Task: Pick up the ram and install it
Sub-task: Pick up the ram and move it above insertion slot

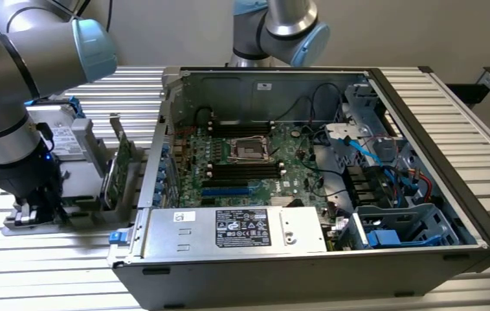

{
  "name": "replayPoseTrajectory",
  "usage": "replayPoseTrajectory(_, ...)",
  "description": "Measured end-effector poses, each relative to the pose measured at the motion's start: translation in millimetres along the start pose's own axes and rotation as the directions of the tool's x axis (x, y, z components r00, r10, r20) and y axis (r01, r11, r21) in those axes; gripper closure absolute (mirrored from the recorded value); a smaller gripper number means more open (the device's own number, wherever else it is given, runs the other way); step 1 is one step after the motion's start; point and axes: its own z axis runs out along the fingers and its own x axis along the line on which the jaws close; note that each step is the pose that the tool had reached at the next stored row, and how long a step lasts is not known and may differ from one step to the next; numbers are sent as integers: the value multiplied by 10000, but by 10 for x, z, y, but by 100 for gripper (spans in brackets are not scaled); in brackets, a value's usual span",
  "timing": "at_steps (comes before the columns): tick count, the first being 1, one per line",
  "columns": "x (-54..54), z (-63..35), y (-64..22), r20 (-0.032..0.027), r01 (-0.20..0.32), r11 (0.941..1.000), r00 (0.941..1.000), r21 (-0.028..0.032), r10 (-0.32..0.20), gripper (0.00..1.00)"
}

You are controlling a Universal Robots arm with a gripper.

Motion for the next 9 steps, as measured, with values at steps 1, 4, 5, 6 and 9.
replayPoseTrajectory(1,0,0,0,0,0,10000,10000,0,0,84)
replayPoseTrajectory(4,0,0,0,0,0,10000,10000,0,0,87)
replayPoseTrajectory(5,0,0,0,0,0,10000,10000,0,0,87)
replayPoseTrajectory(6,0,0,0,0,0,10000,10000,0,0,87)
replayPoseTrajectory(9,0,0,0,0,0,10000,10000,1,0,87)
